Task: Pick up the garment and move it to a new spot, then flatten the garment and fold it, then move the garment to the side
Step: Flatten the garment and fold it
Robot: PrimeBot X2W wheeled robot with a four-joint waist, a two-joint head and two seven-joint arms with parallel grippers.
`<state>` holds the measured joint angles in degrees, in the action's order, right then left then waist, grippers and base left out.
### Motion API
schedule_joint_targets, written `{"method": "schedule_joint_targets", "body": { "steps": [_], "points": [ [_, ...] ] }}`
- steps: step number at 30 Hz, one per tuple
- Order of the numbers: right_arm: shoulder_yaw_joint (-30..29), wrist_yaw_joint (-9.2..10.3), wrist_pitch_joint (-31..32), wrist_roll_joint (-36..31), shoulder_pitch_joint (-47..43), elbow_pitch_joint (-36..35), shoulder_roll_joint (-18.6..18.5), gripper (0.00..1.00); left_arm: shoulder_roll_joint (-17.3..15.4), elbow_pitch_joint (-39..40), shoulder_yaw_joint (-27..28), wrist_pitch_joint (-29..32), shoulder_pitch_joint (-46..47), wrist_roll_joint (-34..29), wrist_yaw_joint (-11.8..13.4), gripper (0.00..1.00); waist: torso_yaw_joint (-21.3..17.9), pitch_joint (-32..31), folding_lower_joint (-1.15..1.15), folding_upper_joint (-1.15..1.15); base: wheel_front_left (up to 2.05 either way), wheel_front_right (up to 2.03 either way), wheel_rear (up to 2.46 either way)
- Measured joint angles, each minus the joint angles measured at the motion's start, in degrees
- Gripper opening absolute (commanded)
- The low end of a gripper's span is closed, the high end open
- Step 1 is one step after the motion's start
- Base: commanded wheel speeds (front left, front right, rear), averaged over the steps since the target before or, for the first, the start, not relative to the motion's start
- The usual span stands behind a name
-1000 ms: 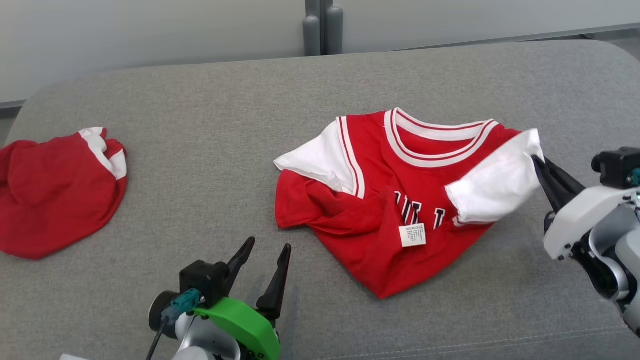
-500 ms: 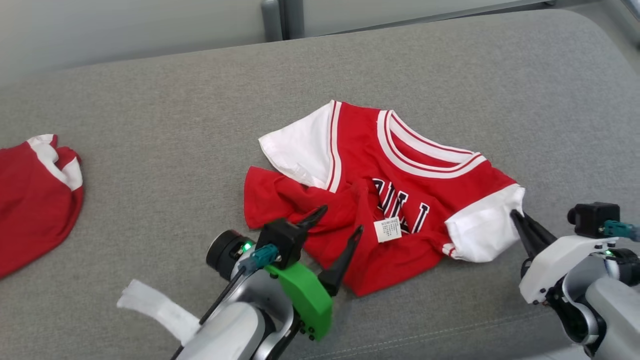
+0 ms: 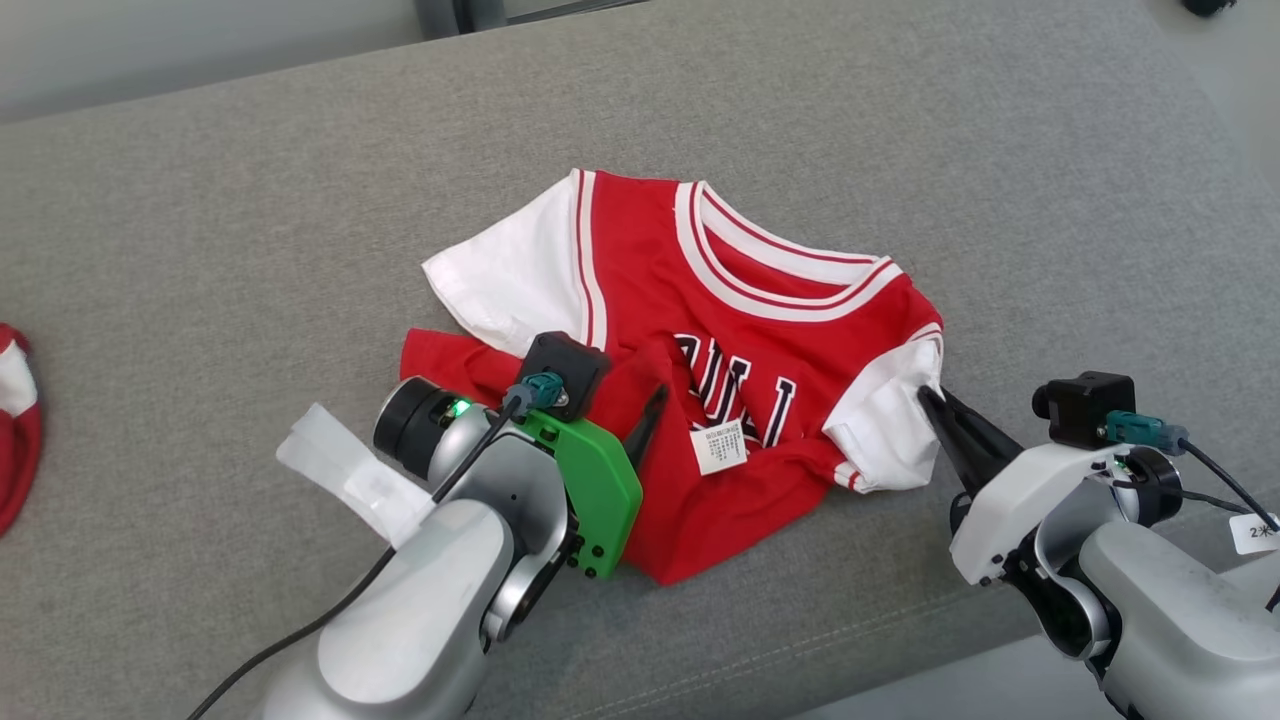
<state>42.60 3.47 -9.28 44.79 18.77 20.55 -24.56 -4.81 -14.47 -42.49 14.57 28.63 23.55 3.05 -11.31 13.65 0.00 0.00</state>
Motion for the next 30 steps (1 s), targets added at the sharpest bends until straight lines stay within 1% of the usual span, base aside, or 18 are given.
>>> {"method": "schedule_joint_targets", "body": {
  "steps": [2,8,13,27,28,29,30],
  "points": [
    [0.0,0.00,-0.4,0.0,0.0,1.0,0.1,0.00,0.3,-0.4,-0.4,0.6,0.8,0.3,-0.1,1.00,-0.8,0.5,0.00,0.00,0.00,0.00,0.00],
    [-0.3,0.00,-1.3,0.0,0.0,3.2,0.7,0.00,1.2,-1.2,-2.0,1.7,2.9,1.5,-2.1,1.00,-1.9,1.3,0.00,0.00,0.00,0.00,0.00],
    [-0.2,-0.42,-1.6,0.0,0.0,4.5,1.3,0.00,1.5,-2.1,-2.3,2.2,3.8,1.9,-2.5,1.00,-1.9,1.1,0.00,0.00,0.00,0.00,0.00],
    [-0.2,-1.41,-2.3,0.0,0.8,7.4,2.5,0.00,1.7,-6.2,-3.0,2.8,4.6,3.5,-2.9,1.00,-2.5,1.0,0.00,0.00,0.00,0.00,0.00],
    [-0.2,-1.41,-2.3,0.0,0.8,7.4,2.5,0.00,1.7,-6.2,-3.0,2.8,4.6,3.5,-2.9,0.91,-2.5,1.0,0.00,0.00,0.00,0.00,0.00],
    [-0.2,-1.44,-2.3,0.0,0.8,7.5,2.6,0.00,1.8,-6.4,-3.1,2.9,4.6,3.6,-2.9,0.69,-2.6,1.1,0.00,0.00,0.00,0.00,0.00],
    [-0.2,-1.44,-2.3,0.0,0.8,7.7,2.6,0.00,1.8,-6.5,-3.3,3.0,4.6,3.6,-2.9,0.50,-2.7,1.2,0.00,0.00,0.00,0.00,0.00]
  ]
}}
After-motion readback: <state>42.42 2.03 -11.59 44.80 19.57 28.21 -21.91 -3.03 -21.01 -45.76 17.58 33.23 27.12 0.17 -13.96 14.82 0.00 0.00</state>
